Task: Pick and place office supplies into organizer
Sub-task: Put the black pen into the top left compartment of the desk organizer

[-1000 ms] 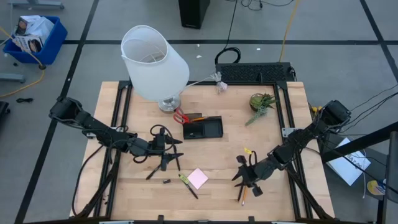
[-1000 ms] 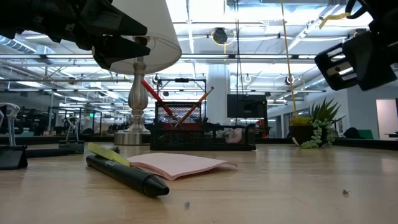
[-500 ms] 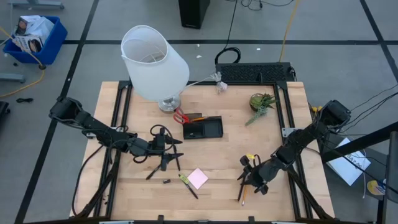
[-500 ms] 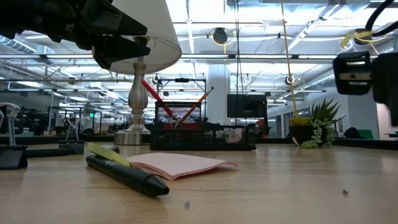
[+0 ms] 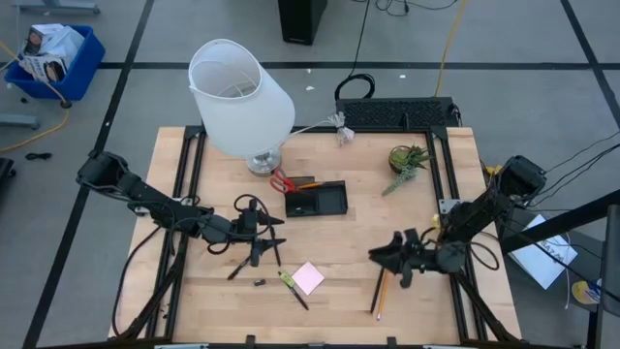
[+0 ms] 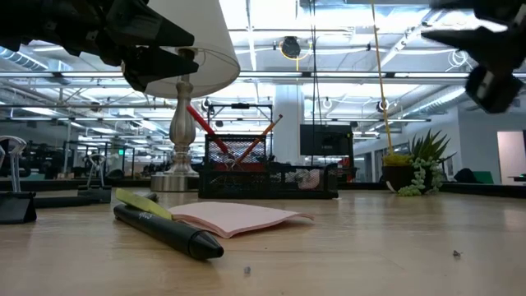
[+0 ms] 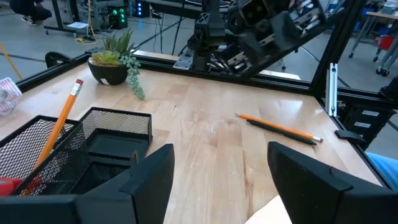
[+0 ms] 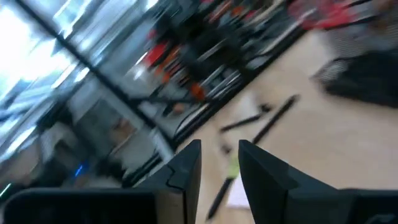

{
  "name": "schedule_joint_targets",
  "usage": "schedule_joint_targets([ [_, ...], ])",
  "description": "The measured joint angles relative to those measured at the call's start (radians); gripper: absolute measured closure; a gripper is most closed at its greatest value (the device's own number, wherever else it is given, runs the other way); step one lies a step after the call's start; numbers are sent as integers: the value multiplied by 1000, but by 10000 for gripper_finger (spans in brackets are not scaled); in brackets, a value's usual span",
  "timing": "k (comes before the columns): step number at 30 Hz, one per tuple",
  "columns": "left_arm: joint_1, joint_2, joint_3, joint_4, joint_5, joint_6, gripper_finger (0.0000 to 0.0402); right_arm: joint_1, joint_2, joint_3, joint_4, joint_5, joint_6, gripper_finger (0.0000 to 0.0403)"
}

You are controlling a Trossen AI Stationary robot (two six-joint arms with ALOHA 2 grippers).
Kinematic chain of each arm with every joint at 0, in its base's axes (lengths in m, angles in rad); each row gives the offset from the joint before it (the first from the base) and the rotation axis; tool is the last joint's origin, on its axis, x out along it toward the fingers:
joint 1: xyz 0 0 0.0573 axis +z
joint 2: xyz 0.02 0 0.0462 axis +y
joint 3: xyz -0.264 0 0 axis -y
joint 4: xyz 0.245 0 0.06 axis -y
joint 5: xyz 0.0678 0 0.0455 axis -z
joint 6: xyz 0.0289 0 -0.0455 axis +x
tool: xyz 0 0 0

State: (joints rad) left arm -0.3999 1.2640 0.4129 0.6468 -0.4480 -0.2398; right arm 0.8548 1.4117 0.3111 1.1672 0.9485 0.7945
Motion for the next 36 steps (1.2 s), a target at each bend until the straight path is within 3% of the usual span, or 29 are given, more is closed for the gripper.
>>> schedule_joint_targets([
  [4,0,0,0,0,0,0,136,86,0,-16,11,150,51,301],
  [10,0,0,0,0,-1,0,143,180,0,-18,-6,226,202,304],
  [13,0,0,0,0,-1,0,143,190,0,-15,-8,213,188,303],
  [17,0,0,0,0,0,0,138,171,0,16,-80,305,163,303],
  [26,0,0,0,0,2,0,142,108,1,19,-47,307,104,303],
  [28,0,0,0,0,2,0,144,120,1,19,-14,242,181,303],
  [30,0,0,0,0,2,0,143,124,1,30,-15,177,142,303],
  [32,0,0,0,0,2,0,140,122,1,42,-25,185,41,303],
  [36,0,0,0,0,2,0,136,108,1,53,-60,203,99,306],
])
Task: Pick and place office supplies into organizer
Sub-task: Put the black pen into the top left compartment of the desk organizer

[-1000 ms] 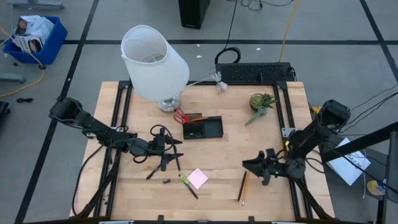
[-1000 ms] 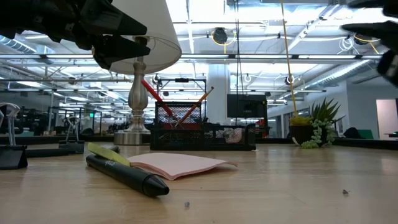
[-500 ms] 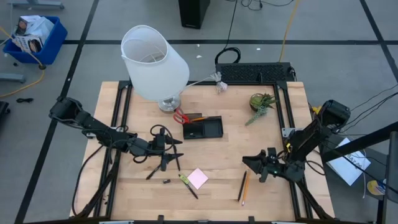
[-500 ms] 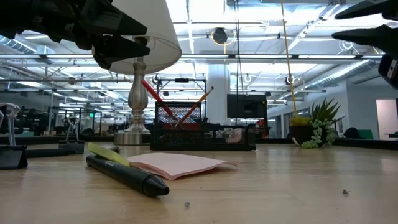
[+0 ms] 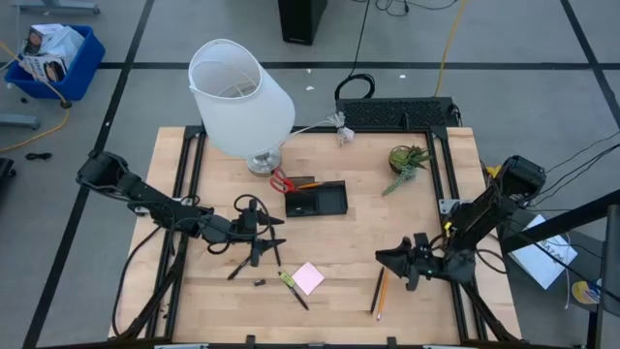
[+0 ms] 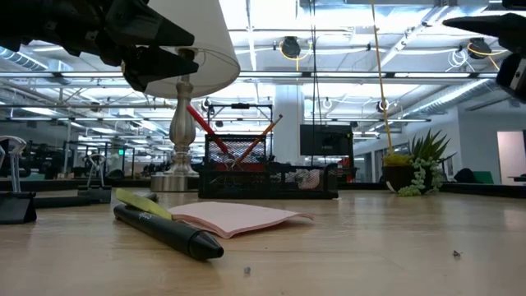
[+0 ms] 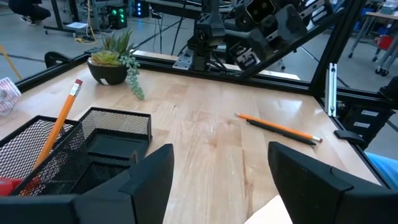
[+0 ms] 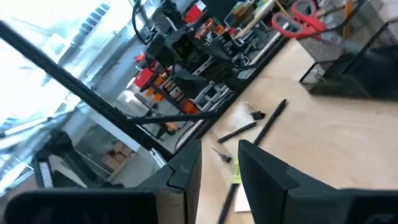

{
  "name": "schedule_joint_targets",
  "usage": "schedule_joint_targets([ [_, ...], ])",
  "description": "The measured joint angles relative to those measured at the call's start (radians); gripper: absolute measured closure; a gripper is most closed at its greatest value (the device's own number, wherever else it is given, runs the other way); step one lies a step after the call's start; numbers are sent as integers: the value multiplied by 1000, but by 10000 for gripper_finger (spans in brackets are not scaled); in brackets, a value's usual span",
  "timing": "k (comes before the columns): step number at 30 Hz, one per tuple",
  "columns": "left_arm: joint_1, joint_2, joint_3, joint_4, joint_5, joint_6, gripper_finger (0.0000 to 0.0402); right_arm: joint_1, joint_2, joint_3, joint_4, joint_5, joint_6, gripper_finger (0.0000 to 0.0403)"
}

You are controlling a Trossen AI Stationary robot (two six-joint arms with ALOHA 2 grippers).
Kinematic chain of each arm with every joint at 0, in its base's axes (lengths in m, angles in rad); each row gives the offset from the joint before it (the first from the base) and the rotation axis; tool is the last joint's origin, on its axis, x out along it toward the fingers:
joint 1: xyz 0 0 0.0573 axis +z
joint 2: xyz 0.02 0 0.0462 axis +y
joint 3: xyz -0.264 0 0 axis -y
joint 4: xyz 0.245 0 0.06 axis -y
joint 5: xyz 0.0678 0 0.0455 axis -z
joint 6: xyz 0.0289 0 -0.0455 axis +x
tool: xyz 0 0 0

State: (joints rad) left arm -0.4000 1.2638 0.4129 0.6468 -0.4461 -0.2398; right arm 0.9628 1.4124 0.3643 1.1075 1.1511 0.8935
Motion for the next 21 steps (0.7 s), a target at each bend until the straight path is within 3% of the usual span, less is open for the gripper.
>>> schedule_joint_targets([
  [7,0,0,0,0,0,0,142,-3,0,44,-67,-28,151,313],
  [11,0,0,0,0,0,0,143,-41,0,108,-236,-135,414,312],
  [15,0,0,0,0,0,0,137,-64,-3,191,-412,-134,429,312],
  [17,0,0,0,0,0,0,136,-86,-30,245,-577,-169,475,312],
  [21,0,0,0,0,0,0,138,-125,-56,424,-1118,-244,666,312],
])
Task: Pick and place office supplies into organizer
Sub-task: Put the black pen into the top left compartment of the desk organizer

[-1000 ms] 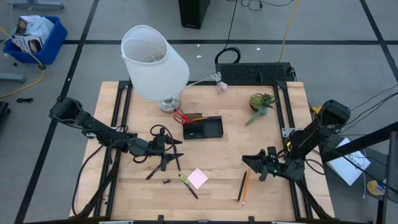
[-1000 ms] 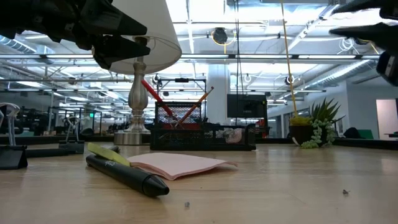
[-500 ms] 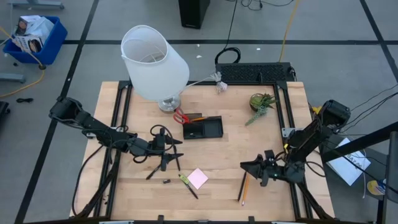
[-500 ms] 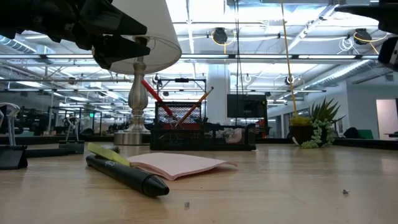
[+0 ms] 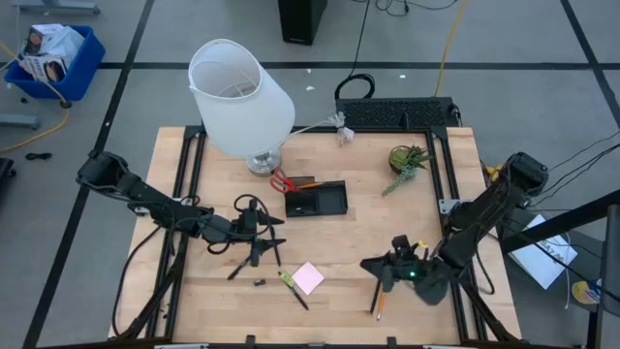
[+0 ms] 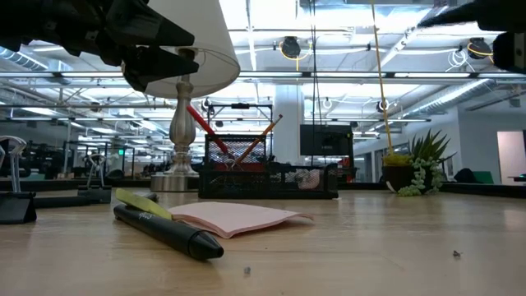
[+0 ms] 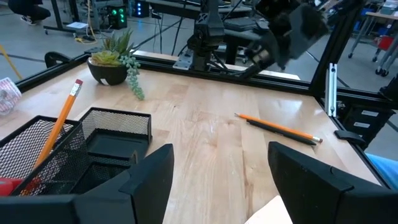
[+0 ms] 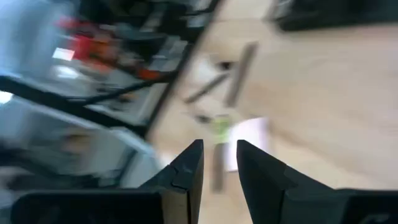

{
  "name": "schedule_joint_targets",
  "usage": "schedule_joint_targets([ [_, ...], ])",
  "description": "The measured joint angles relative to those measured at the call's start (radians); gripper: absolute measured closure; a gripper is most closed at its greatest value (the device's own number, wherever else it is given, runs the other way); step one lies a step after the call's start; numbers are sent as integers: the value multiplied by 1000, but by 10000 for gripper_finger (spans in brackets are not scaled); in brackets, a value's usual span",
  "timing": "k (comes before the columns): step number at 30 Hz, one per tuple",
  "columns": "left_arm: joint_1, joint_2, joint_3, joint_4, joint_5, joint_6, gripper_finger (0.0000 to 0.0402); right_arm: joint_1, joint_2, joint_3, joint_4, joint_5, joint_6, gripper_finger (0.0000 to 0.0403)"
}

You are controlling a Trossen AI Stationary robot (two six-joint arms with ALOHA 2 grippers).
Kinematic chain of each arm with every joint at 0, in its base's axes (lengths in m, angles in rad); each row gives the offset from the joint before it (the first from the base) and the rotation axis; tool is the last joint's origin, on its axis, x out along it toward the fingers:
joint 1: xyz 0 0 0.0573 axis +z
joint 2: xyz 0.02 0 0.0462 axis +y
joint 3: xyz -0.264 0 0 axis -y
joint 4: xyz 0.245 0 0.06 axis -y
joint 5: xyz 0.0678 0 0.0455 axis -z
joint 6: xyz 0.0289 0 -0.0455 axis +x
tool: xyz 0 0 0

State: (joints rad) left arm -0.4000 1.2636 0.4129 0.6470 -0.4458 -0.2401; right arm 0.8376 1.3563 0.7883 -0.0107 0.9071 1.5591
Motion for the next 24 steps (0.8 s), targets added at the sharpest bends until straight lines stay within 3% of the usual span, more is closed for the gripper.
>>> schedule_joint_targets([
  [3,0,0,0,0,0,0,141,-33,9,152,-366,-100,167,312],
  [5,0,0,0,1,0,0,144,-76,24,226,-531,-251,296,312],
  [6,0,0,0,0,0,0,144,-103,31,252,-587,-341,362,312],
  [9,0,0,0,1,0,0,142,-203,35,281,-618,-780,605,312],
  [11,0,0,0,1,0,0,139,-240,42,272,-619,-919,627,312],
  [24,0,0,0,0,0,0,144,-298,43,168,-583,-931,823,309],
])
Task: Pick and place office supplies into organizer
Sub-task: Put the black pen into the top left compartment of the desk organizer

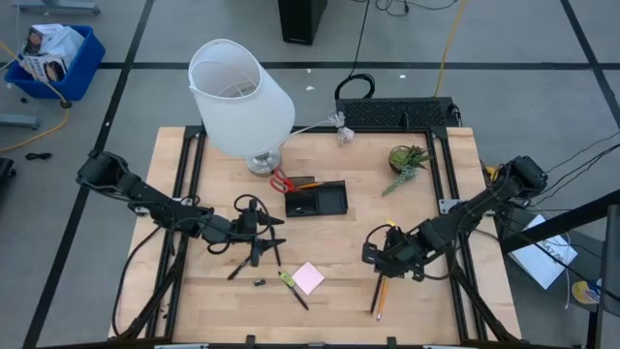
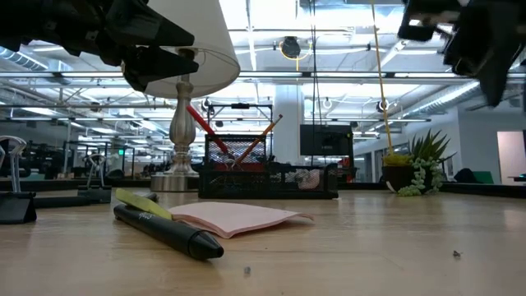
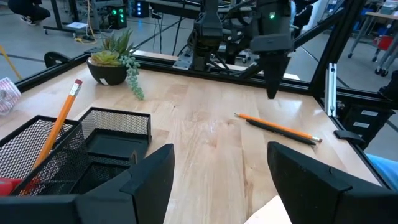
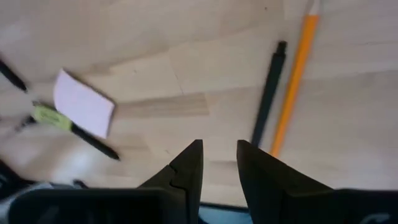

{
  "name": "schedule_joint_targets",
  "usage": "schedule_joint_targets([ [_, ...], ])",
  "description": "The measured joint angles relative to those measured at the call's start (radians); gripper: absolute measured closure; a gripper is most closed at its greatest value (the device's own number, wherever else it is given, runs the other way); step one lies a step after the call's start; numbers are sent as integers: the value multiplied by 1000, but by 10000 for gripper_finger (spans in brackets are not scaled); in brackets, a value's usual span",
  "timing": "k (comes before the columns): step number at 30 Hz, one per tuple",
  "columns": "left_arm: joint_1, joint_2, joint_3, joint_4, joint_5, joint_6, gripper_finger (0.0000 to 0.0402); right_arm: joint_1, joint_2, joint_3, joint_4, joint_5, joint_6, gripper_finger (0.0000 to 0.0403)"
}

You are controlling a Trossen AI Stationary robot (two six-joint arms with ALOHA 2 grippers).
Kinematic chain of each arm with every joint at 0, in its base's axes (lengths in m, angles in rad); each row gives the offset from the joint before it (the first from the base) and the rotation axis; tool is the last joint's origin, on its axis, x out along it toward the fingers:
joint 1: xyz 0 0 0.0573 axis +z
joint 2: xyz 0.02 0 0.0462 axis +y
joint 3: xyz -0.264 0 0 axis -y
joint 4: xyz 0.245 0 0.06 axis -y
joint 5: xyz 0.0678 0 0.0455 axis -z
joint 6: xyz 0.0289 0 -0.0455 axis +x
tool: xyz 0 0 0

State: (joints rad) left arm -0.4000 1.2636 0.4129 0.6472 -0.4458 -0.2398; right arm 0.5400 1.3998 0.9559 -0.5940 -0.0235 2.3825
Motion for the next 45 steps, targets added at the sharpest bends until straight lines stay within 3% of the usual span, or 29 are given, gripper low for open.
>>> schedule_joint_targets([
  [12,0,0,0,0,0,0,139,13,7,-119,172,-9,95,309],
  [45,0,0,0,0,0,0,137,-35,203,-91,98,-110,-39,306],
])
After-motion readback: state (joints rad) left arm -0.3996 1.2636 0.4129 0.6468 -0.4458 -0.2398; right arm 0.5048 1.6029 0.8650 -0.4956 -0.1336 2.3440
